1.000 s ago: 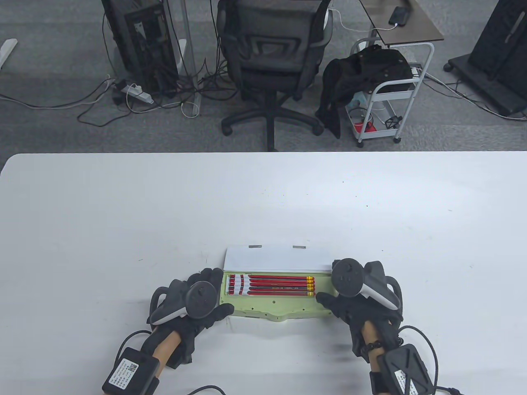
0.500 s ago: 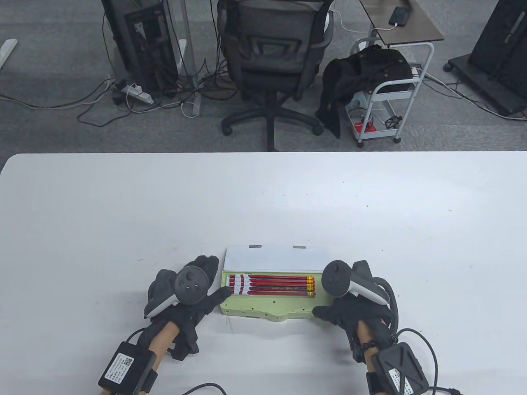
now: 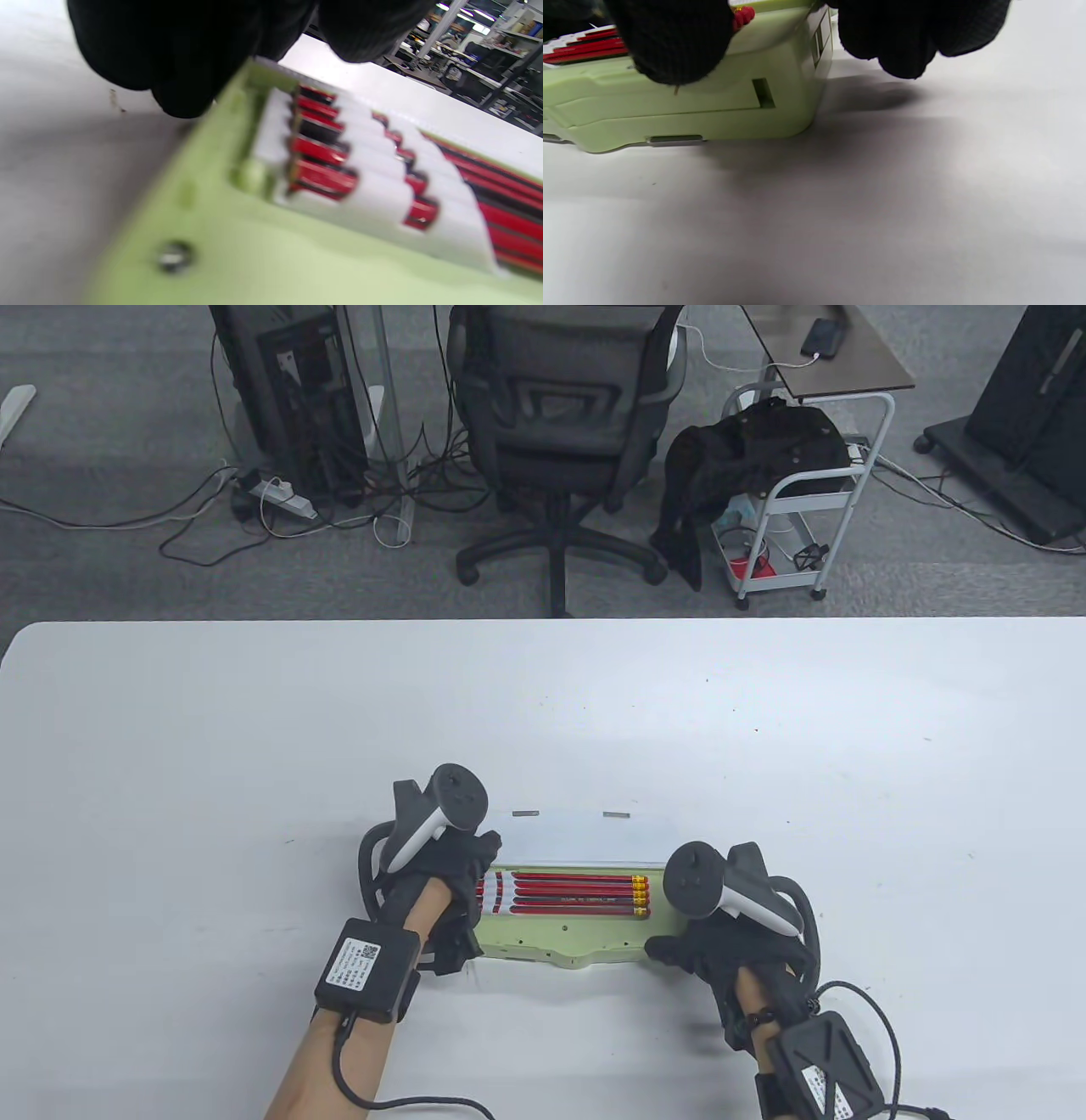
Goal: Organize multifunction pencil case
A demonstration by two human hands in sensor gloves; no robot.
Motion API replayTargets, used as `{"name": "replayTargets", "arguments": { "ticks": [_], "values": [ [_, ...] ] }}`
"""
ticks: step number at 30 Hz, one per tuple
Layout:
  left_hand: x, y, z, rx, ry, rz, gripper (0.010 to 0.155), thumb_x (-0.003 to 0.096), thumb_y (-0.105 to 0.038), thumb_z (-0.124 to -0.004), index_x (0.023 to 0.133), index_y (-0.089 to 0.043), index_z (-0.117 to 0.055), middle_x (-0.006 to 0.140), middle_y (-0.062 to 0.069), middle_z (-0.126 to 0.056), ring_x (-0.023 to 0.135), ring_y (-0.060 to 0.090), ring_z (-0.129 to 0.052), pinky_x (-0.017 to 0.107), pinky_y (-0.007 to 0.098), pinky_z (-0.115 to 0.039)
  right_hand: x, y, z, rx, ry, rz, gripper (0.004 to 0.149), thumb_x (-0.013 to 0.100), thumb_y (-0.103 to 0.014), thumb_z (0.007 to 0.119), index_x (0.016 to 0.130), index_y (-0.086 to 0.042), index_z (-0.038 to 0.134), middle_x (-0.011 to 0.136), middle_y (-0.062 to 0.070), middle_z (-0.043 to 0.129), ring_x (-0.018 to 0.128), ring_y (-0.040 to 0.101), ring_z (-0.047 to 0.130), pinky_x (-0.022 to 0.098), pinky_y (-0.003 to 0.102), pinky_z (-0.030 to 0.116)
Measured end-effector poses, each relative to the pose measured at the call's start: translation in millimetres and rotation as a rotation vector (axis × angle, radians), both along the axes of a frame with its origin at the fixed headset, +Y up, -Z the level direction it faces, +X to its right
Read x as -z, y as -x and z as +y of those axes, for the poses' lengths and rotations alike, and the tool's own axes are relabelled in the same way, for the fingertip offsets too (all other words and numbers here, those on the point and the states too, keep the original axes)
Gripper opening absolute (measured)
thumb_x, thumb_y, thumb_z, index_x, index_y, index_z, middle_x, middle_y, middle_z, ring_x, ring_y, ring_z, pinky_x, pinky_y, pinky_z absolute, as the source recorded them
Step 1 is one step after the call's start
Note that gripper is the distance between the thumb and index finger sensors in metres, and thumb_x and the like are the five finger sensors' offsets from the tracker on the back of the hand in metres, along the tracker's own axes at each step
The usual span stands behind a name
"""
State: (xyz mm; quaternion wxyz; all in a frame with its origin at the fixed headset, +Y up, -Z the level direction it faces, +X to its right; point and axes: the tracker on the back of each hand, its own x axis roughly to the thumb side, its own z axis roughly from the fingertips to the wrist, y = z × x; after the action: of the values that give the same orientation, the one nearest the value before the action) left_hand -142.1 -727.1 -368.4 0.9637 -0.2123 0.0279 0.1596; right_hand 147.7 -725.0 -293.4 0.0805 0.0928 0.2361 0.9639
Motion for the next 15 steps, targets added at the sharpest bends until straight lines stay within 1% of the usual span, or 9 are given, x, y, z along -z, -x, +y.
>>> {"name": "replayTargets", "arguments": {
  "ticks": [2,3,4,7,9,11,12,13,15],
  "values": [
    [-0.1,-2.6,-0.4,0.000,-0.025,0.049,0.071,0.0549,-0.041,-0.071,0.110,0.001,-0.054,0.098,0.027,-0.089,0.080,0.046,-0.096,0.056,0.061,-0.080,0.8,-1.0,0.4,-0.005,-0.017,0.001,0.101,0.046,-0.052,0.077,0.109,0.014,0.033,0.105,0.038,0.057,0.090,0.056,0.074,0.065,0.065,0.069],
    [0.2,-2.7,-0.7,0.001,-0.023,0.051,0.072,0.0549,-0.041,-0.071,0.110,0.001,-0.053,0.098,0.026,-0.089,0.081,0.046,-0.095,0.056,0.061,-0.080,1.0,-1.2,0.6,-0.006,-0.017,-0.001,0.101,0.046,-0.052,0.077,0.109,0.014,0.034,0.104,0.037,0.059,0.090,0.055,0.075,0.065,0.065,0.069],
    [0.4,-2.2,-1.0,-0.012,-0.009,0.047,0.076,0.0550,-0.042,-0.071,0.112,0.002,-0.046,0.100,0.025,-0.086,0.082,0.046,-0.093,0.057,0.061,-0.078,1.4,-2.0,1.1,-0.005,-0.023,-0.003,0.100,0.045,-0.052,0.078,0.109,0.013,0.035,0.105,0.037,0.059,0.090,0.055,0.076,0.065,0.064,0.070],
    [-0.6,1.7,3.1,-0.092,-0.026,0.075,0.086,0.0545,-0.043,-0.071,0.112,0.007,-0.033,0.100,0.026,-0.081,0.083,0.046,-0.089,0.058,0.063,-0.076,2.3,-3.9,1.5,0.003,-0.033,-0.008,0.100,0.045,-0.053,0.079,0.109,0.012,0.038,0.103,0.035,0.063,0.088,0.054,0.078,0.064,0.063,0.071],
    [-1.2,6.5,8.8,-0.146,-0.053,0.097,0.091,0.0537,-0.045,-0.072,0.111,0.010,-0.028,0.098,0.023,-0.080,0.081,0.044,-0.089,0.057,0.064,-0.076,2.4,-4.5,1.7,0.003,-0.039,-0.009,0.100,0.044,-0.053,0.080,0.109,0.011,0.039,0.103,0.034,0.065,0.087,0.053,0.080,0.064,0.062,0.073],
    [-1.6,11.3,13.9,-0.193,-0.082,0.087,0.091,0.0528,-0.048,-0.073,0.113,0.006,-0.029,0.095,0.018,-0.082,0.080,0.041,-0.090,0.057,0.064,-0.076,2.5,-4.6,1.7,0.001,-0.044,-0.008,0.100,0.044,-0.053,0.080,0.109,0.011,0.040,0.102,0.034,0.066,0.087,0.052,0.081,0.063,0.062,0.073],
    [-3.0,14.8,18.3,-0.232,-0.103,0.075,0.089,0.0519,-0.050,-0.073,0.114,0.000,-0.033,0.094,0.016,-0.084,0.079,0.041,-0.090,0.057,0.064,-0.076,2.5,-4.4,1.7,0.002,-0.044,-0.009,0.100,0.044,-0.053,0.080,0.109,0.012,0.040,0.102,0.034,0.066,0.086,0.052,0.082,0.063,0.061,0.074],
    [-5.2,17.5,21.9,-0.259,-0.130,0.064,0.085,0.0510,-0.051,-0.072,0.115,-0.005,-0.040,0.094,0.015,-0.085,0.080,0.042,-0.090,0.058,0.065,-0.076,2.6,-4.1,1.7,0.005,-0.050,-0.010,0.099,0.044,-0.053,0.080,0.108,0.012,0.041,0.101,0.033,0.068,0.085,0.051,0.082,0.063,0.061,0.074],
    [-10.1,22.9,27.6,-0.289,-0.177,0.048,0.079,0.0495,-0.055,-0.072,0.112,-0.011,-0.052,0.096,0.016,-0.086,0.082,0.044,-0.090,0.059,0.065,-0.075,2.7,-4.5,1.6,0.007,-0.061,-0.016,0.099,0.043,-0.053,0.081,0.107,0.012,0.042,0.099,0.032,0.071,0.083,0.049,0.085,0.062,0.060,0.076]
  ]
}}
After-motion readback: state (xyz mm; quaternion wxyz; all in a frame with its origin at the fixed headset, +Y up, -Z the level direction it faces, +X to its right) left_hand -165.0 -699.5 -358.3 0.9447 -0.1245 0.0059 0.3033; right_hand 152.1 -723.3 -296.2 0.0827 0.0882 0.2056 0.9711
